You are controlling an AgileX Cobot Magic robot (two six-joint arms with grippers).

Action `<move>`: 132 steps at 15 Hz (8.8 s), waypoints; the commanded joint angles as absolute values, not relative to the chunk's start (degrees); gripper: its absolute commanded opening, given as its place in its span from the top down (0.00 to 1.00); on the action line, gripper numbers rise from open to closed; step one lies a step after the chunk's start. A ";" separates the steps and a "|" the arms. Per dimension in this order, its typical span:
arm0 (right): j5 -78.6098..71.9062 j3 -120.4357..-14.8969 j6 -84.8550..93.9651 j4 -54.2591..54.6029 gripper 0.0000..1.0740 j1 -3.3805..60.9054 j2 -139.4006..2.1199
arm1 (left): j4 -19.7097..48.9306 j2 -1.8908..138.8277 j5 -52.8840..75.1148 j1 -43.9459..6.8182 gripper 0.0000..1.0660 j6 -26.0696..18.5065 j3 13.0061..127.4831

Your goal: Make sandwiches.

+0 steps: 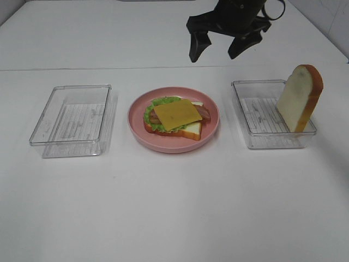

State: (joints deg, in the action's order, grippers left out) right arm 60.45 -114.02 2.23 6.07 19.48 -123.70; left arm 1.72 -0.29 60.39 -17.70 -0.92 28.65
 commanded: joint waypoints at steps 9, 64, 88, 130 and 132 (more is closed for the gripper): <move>73.17 -114.31 -2.23 -1.72 0.18 7.56 -118.14 | 2.12 -1.60 59.87 -17.93 0.27 -0.86 28.53; 53.92 -76.43 39.13 89.78 1.00 8.54 -121.93 | 2.12 -1.60 59.87 -17.93 0.27 -0.92 28.53; 46.70 -76.43 36.33 84.80 0.72 9.51 -127.08 | 2.12 -1.60 59.87 -17.93 0.27 -0.92 28.53; 66.29 -31.11 5.67 6.70 0.29 9.51 -26.07 | 2.18 -1.60 59.87 -17.93 0.27 -2.41 28.53; 64.40 -30.65 5.96 6.99 0.29 9.51 -19.02 | 2.35 -1.60 59.87 -17.93 0.27 -2.46 28.53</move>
State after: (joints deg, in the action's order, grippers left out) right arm 64.97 -31.00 5.39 6.76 9.45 -19.71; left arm 1.83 -0.29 60.39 -17.70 -2.29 28.65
